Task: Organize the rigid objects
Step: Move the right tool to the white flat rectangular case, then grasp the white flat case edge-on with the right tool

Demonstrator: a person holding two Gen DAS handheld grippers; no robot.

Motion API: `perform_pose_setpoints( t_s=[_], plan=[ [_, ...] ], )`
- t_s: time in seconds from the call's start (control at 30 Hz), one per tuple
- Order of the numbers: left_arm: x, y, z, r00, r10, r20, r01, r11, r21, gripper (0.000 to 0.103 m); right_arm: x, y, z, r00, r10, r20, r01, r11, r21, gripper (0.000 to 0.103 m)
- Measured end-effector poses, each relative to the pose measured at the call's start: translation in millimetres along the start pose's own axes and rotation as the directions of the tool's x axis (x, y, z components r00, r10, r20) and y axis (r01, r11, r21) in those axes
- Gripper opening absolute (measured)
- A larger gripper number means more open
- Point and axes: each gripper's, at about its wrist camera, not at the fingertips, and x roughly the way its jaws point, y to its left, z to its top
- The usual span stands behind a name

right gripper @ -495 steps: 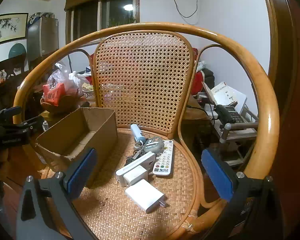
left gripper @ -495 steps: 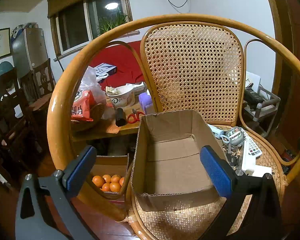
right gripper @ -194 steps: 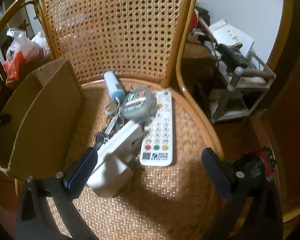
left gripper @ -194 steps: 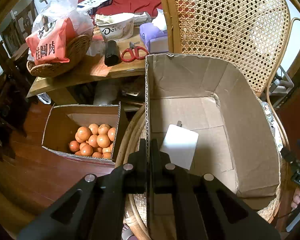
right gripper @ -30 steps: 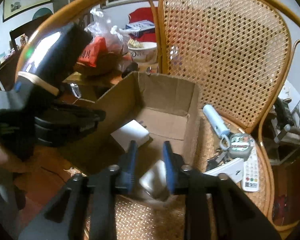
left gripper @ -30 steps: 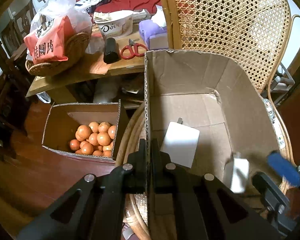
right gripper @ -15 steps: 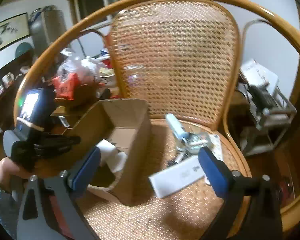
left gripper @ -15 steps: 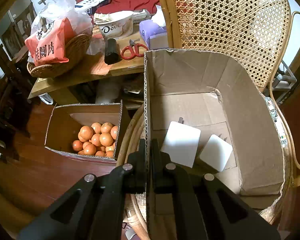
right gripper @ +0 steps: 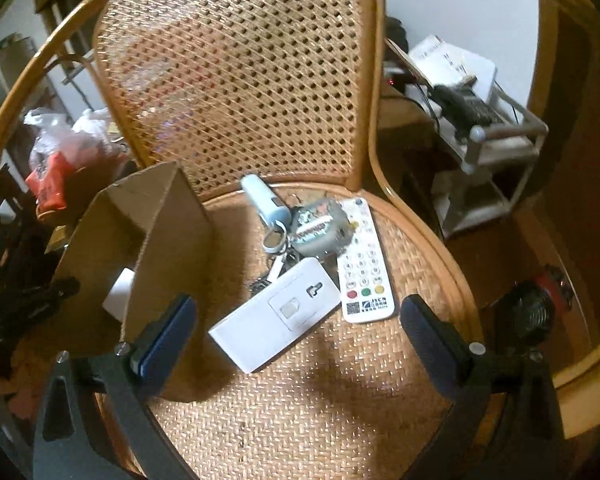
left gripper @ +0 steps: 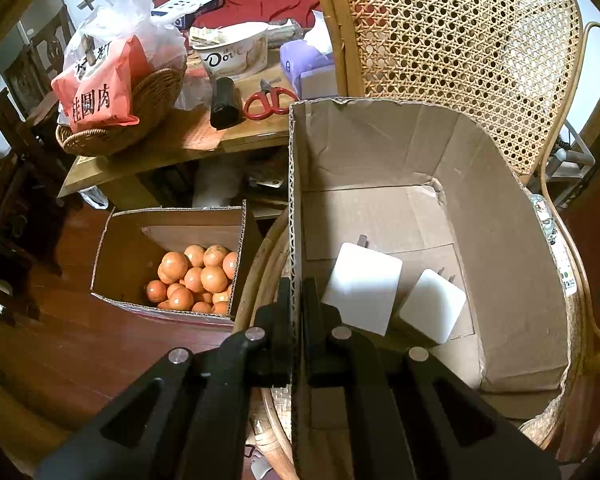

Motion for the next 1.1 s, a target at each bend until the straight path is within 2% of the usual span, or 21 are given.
perform_pose_setpoints(
  t_s=[0.47,0.57,0.77,0.87,1.0,1.1],
  plan=[
    [-1.2,-1.2,0.2,1.0,0.016,0.003,-0.016,1.0,0.012,0.004,47.2,10.1,4.9,0.987,-0.077,-0.139,0.09,0.992,0.091,0.103],
    [-1.1,-1.1,0.3,1.0,0.018,0.004,-0.018,1.0,0.013,0.004,53.8,12.9,3.8,0.987,-0.068,-0.142,0.084,0.99,0.111,0.103],
    [-0.9,-1.9,-0.1,1.0,0.018,0.003,-0.018,1.0,0.015,0.004,61.2,26.1,1.8,0.985,-0.034,-0.166,0.048,0.995,0.083,0.081],
    [-0.8,-2.0,-0.2,1.0,0.021,0.004,-0.021,1.0,0.017,0.004,68.1,28.3,-0.4,0.978,-0.067,-0.2,0.082,0.994,0.071,0.08],
    [0.0,-2.9,-0.6,1.0,0.025,0.003,-0.026,0.999,0.02,0.005,76.5,23.8,0.5,0.972,-0.016,-0.232,0.045,0.992,0.119,0.08],
    [-0.5,-2.1,0.3,1.0,0.02,0.002,-0.02,1.0,0.017,0.005,79.6,21.6,2.7,0.972,-0.018,-0.233,0.049,0.991,0.124,0.08]
  ],
)
